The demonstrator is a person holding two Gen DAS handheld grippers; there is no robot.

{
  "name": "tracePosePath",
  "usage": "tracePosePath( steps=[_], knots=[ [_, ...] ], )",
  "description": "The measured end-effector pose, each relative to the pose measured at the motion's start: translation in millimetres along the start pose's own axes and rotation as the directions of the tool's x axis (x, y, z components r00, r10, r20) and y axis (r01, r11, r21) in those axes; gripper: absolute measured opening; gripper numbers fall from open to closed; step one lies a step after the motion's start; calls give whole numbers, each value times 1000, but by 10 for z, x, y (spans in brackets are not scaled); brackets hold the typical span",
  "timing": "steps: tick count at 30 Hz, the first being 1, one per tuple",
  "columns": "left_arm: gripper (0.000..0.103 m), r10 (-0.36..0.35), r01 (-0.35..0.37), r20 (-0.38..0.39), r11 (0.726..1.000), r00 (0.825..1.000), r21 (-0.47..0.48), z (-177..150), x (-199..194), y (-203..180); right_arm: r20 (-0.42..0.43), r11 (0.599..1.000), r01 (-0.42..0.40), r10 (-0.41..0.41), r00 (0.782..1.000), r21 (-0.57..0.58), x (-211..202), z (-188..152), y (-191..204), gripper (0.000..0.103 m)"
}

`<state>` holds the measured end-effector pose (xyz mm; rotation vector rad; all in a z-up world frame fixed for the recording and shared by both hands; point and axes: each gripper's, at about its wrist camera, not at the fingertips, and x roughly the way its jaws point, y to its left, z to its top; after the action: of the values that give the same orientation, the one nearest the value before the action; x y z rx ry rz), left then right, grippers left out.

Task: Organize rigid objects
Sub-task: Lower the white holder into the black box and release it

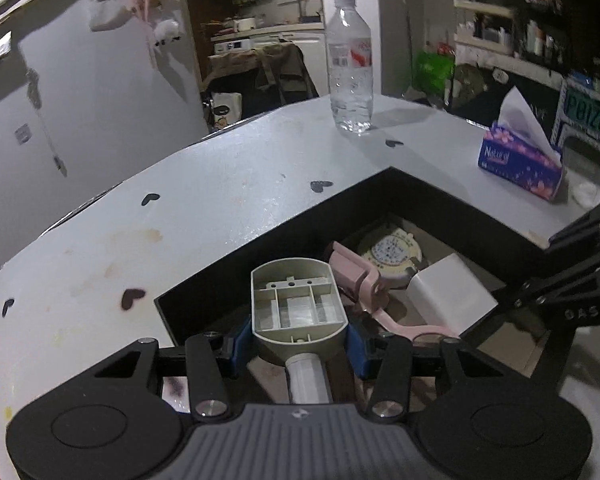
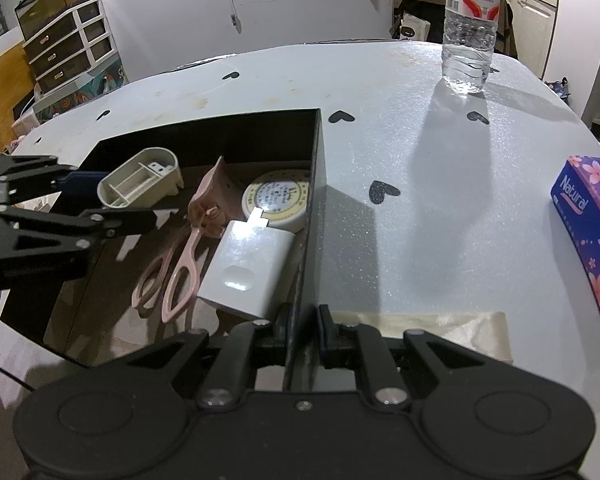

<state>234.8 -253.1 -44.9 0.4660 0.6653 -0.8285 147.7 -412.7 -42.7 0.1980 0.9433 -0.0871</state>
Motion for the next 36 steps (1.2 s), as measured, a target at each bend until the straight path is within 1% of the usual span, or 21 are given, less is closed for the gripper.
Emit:
tracePosePath(
  steps=[3,6,8,9,10,14,16,19,20,22,25,27,31,36],
  knots=[
    [49,-10,11,-12,1000,1000,24,30,68,-13,0,1000,0,0,1000,0,0,0,0,13],
    [49,-5,5,-19,999,1000,44,35,118,-36,0,1000,0,0,1000,0,0,0,0,14],
    [50,-6,7,-22,999,1000,38,50,115,-25,1,1000,-1,1,1000,1,0,-1,4,14],
    [54,-10,10,-16,1000,1000,24,54,109,-2,0,1000,-1,1,1000,2,0,-1,4,14],
    [60,-8,8,-17,1000,1000,12,66,101,14,0,1000,-2,2,1000,3,-1,-1,4,14],
    [64,-21,21,-17,1000,1000,-3,84,63,25,1,1000,-2,2,1000,3,-4,0,7,14],
    [72,-26,26,-19,1000,999,-3,88,46,5,1,1000,-2,2,1000,4,-4,1,6,14],
    [80,-38,38,-27,999,999,-7,90,16,-26,1,1000,-2,2,1000,3,-4,1,6,14],
    [81,-44,44,-29,999,999,-12,91,1,-33,1,1000,-2,2,1000,3,-4,1,6,14],
    [87,-50,49,-31,999,998,-17,93,-26,-42,1,1000,-2,2,1000,3,-4,0,6,14],
    [93,-59,58,-29,998,998,-28,100,-70,-55,1,1000,-2,2,1000,4,-4,0,5,14],
    [97,-65,63,-32,997,997,-45,108,-97,-53,1,1000,-3,3,1000,4,-4,0,5,14],
    [101,-68,66,-30,996,997,-65,115,-156,-65,1,1000,-2,2,1000,3,-4,0,5,14],
    [103,-66,64,-21,996,998,-68,118,-257,-92,2,1000,-2,2,1000,3,-4,0,7,14]
  ],
)
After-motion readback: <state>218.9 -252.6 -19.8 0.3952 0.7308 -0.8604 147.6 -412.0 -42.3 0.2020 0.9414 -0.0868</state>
